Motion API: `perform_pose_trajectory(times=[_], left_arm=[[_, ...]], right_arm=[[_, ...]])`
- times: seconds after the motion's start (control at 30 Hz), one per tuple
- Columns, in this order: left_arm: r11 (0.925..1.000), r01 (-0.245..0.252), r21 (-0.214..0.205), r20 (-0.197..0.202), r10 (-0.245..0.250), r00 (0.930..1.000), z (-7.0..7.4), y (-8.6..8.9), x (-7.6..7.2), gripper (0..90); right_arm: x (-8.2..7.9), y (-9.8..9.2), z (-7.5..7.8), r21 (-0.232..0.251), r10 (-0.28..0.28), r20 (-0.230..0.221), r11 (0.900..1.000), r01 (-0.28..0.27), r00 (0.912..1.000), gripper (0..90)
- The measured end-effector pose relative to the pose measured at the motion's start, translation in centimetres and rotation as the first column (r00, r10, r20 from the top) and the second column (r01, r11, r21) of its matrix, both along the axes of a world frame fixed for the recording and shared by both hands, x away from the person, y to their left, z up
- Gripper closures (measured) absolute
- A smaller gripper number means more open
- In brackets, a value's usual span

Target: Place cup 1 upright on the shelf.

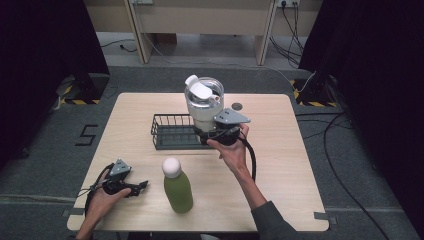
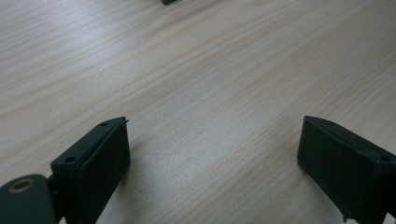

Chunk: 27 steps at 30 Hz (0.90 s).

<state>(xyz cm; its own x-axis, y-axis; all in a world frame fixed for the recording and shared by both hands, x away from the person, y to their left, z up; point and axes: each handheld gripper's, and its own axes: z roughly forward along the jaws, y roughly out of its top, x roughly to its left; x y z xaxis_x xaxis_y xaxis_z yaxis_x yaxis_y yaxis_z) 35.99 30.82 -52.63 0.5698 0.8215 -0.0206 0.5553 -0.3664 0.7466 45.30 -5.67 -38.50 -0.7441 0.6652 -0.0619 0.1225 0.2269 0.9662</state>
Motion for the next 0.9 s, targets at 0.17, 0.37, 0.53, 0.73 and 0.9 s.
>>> perform_pose_trajectory(times=[0.17,0.37,0.53,0.73,0.9], left_arm=[[1.0000,0.000,0.000,-0.001,0.000,1.0000,0.0,0.0,0.0,8.6],[1.0000,0.002,0.000,-0.002,-0.002,1.0000,0.0,0.0,0.0,8.7],[1.0000,0.003,0.000,-0.002,-0.003,1.0000,0.0,0.0,0.0,8.7],[1.0000,0.003,0.000,-0.002,-0.003,1.0000,0.0,0.0,0.0,8.7],[1.0000,0.003,0.000,-0.002,-0.003,1.0000,0.0,0.0,0.0,8.7]], right_arm=[[1.3,1.2,0.7,-0.012,-0.007,0.009,0.9999,0.007,0.9999,11.1],[2.5,2.5,0.8,-0.017,-0.010,0.002,0.9998,0.010,0.9999,11.1],[3.6,3.2,0.4,-0.016,-0.014,-0.004,0.9998,0.014,0.9999,11.1],[4.4,3.6,-0.3,-0.010,-0.028,-0.008,0.9996,0.028,0.9996,11.1],[5.1,3.5,-0.6,-0.018,-0.055,-0.012,0.9984,0.054,0.9984,11.1]])
